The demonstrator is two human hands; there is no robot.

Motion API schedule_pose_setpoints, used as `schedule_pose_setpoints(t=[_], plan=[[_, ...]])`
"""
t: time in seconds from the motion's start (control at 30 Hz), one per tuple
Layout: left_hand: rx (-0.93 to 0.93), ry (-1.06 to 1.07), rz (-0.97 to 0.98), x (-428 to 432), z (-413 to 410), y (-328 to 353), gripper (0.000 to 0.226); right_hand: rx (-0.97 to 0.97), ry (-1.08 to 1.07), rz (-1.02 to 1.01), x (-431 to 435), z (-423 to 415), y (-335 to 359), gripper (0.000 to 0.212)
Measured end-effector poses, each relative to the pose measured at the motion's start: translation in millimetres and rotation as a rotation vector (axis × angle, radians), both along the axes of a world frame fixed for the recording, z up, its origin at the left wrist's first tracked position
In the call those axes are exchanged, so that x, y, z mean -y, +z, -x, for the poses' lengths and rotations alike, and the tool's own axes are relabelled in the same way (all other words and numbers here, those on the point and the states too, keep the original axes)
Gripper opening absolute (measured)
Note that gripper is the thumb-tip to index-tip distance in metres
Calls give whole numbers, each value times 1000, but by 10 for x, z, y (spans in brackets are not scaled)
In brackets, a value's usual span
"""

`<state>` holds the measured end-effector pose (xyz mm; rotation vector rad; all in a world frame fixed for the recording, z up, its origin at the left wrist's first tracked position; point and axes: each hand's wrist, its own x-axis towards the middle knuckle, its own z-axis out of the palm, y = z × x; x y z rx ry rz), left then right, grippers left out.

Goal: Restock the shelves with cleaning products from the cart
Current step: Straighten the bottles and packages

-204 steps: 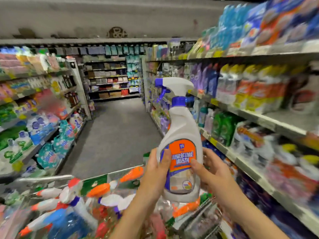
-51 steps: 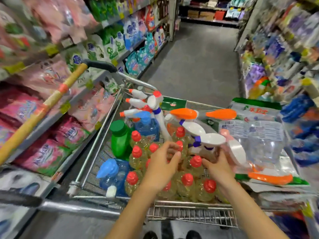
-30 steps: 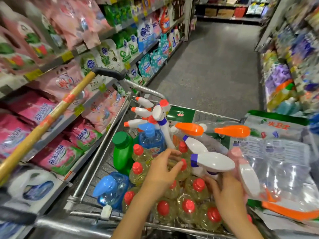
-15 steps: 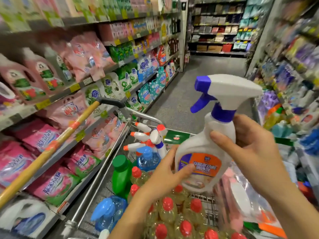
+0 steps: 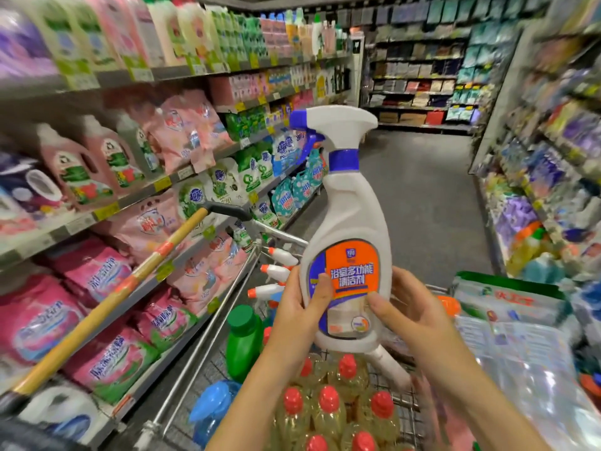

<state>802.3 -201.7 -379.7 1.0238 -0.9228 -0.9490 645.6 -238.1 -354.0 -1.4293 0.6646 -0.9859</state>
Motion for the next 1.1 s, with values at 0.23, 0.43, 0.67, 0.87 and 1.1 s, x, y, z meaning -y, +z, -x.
schedule_pose_setpoints(t=[0.23, 0.43, 0.67, 0.87, 1.1], plan=[[4, -87, -29, 0, 42, -66, 47, 10, -125, -78, -101, 15, -116, 38], [43, -250, -22, 120, 395, -65, 44, 75, -335, -98, -293, 384, -91, 45], [41, -564, 4, 184, 1248, -5, 40, 63, -674, -55, -727, 1121, -57, 42], [18, -780, 15, 117, 2094, 100, 38, 89, -899, -34, -1078, 1809, 24, 43], [36, -957, 39, 25, 3314, 333, 38, 153, -1083, 3, -1343, 2857, 178, 42]])
